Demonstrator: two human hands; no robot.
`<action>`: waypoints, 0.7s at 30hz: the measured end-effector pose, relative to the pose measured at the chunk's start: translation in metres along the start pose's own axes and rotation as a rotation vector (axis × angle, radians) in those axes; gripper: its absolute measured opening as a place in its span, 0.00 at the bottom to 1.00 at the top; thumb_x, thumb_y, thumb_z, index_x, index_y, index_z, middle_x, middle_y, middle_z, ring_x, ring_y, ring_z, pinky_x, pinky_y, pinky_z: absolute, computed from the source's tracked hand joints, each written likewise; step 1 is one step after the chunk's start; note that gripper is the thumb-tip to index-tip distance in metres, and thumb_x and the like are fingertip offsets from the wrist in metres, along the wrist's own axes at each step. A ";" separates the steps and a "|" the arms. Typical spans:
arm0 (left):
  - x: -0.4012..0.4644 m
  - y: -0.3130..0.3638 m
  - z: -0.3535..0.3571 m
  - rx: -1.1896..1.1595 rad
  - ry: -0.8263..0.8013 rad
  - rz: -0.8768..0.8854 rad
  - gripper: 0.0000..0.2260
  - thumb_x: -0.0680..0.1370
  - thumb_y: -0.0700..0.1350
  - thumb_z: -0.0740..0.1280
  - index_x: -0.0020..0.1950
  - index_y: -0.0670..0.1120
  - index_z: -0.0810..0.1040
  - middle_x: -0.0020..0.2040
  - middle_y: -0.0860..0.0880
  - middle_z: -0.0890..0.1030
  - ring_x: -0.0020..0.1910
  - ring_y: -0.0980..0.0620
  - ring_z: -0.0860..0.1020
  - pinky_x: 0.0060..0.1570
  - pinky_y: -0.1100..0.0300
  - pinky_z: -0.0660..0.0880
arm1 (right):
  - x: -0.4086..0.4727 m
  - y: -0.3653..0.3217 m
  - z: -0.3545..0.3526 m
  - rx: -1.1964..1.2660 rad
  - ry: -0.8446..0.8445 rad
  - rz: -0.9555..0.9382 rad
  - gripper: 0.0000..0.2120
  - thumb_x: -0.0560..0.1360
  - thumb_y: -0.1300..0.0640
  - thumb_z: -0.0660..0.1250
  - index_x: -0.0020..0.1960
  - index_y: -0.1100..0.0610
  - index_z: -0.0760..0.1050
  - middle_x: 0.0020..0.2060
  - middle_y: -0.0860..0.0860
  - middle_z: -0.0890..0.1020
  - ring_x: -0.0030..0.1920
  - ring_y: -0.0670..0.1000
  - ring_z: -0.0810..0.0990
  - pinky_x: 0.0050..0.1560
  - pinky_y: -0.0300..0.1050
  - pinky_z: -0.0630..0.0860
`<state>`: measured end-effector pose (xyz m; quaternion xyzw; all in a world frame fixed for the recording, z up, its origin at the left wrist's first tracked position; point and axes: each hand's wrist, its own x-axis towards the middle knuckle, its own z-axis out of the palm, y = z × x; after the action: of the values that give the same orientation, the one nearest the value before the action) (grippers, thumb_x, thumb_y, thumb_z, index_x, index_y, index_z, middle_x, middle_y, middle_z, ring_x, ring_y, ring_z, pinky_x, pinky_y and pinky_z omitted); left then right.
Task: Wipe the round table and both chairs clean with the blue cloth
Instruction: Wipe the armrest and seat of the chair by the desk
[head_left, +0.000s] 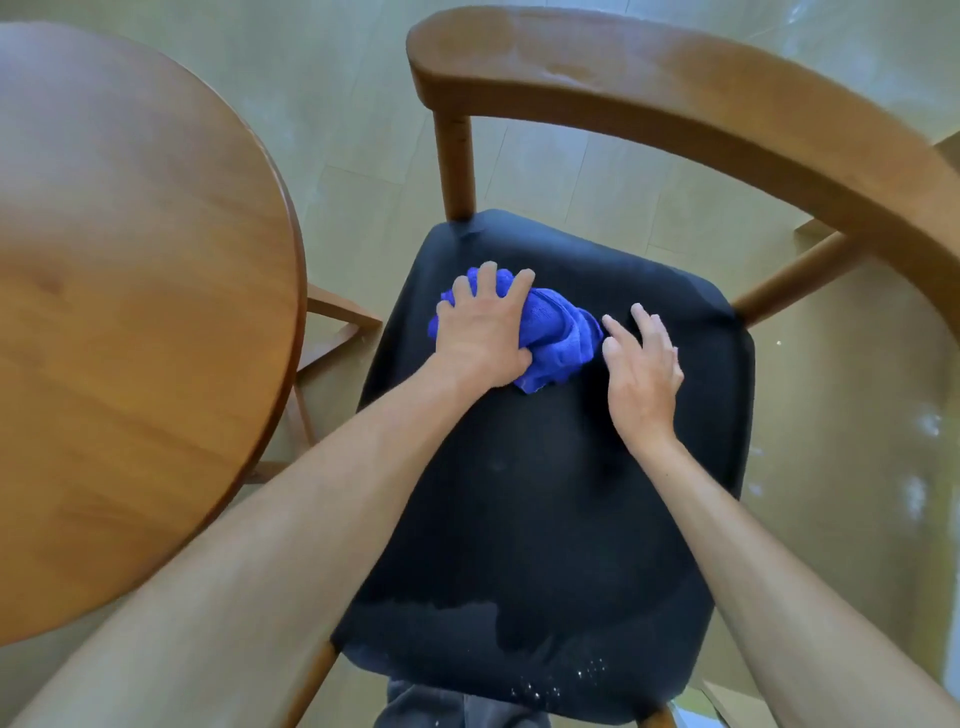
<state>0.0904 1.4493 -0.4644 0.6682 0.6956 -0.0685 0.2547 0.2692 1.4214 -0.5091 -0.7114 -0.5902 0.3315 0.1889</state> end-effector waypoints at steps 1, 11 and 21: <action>-0.001 -0.005 -0.001 -0.102 -0.032 0.016 0.42 0.69 0.49 0.70 0.77 0.56 0.51 0.77 0.45 0.51 0.73 0.41 0.55 0.68 0.44 0.62 | 0.002 -0.009 -0.005 0.121 0.014 0.017 0.24 0.78 0.47 0.52 0.72 0.50 0.68 0.75 0.49 0.62 0.76 0.48 0.55 0.75 0.53 0.49; -0.109 -0.096 0.044 -0.211 -0.248 -0.206 0.32 0.80 0.49 0.57 0.78 0.57 0.40 0.78 0.51 0.33 0.77 0.46 0.38 0.72 0.46 0.57 | 0.022 -0.085 0.051 -0.743 -0.246 -0.677 0.32 0.72 0.34 0.62 0.74 0.38 0.59 0.76 0.53 0.57 0.68 0.61 0.64 0.60 0.60 0.65; -0.105 -0.106 0.046 -0.150 -0.248 -0.179 0.34 0.81 0.48 0.60 0.77 0.60 0.40 0.77 0.53 0.32 0.78 0.47 0.38 0.65 0.49 0.68 | -0.071 -0.042 0.042 -0.606 -0.170 -0.781 0.24 0.63 0.59 0.70 0.58 0.51 0.78 0.54 0.60 0.79 0.37 0.59 0.74 0.34 0.50 0.71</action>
<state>-0.0019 1.3247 -0.4835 0.5692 0.7187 -0.1204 0.3806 0.2042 1.3572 -0.4931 -0.4309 -0.8954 0.1065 0.0352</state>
